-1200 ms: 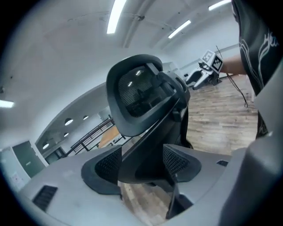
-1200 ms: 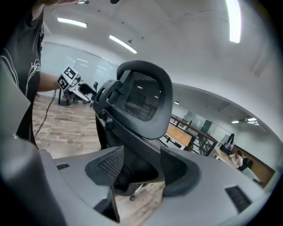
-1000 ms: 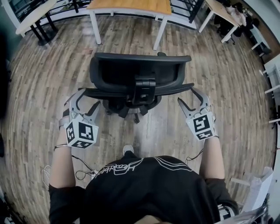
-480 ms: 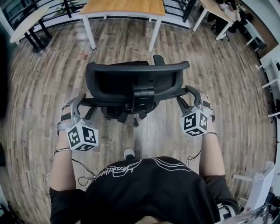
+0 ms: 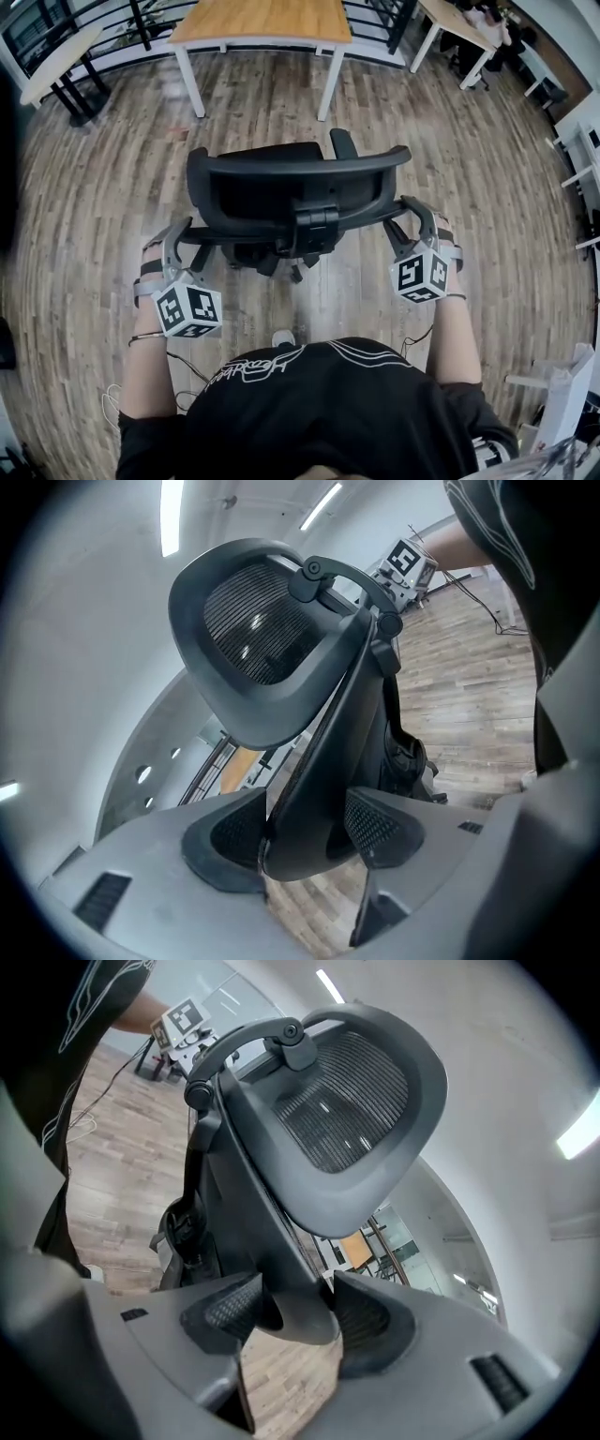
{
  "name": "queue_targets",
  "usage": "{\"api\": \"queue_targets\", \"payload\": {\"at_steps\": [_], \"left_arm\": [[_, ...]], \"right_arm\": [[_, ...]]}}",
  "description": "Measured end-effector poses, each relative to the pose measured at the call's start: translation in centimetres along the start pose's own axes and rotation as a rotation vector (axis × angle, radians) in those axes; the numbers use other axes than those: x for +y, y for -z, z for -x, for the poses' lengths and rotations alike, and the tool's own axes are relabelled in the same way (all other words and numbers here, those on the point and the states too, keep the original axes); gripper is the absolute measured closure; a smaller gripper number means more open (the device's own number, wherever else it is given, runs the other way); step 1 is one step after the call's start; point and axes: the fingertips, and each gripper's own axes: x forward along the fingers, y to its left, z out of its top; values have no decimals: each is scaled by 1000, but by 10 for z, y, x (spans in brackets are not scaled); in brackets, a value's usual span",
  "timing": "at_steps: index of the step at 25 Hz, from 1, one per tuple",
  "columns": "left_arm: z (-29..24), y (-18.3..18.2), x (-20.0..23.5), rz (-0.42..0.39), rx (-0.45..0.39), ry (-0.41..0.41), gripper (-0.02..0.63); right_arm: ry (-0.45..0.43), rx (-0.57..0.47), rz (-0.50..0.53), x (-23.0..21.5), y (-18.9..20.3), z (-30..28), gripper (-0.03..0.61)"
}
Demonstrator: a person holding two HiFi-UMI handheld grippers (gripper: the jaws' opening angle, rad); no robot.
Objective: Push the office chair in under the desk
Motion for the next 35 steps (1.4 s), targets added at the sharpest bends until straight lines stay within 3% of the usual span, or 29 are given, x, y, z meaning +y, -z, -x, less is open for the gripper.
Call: {"api": "queue_targets", "payload": {"at_steps": [19,30,35], "left_arm": [[-16,8,13,26,-6,33,359],[-48,15,34,28,106,-22,360],[-70,20,49,15,152,-1,370]], "right_arm": [[35,15,0,-2,-7,-10,318],[30,-33,21,-26,-16,-53,318],[18,-70,21,-37,-23,-76,318]]}}
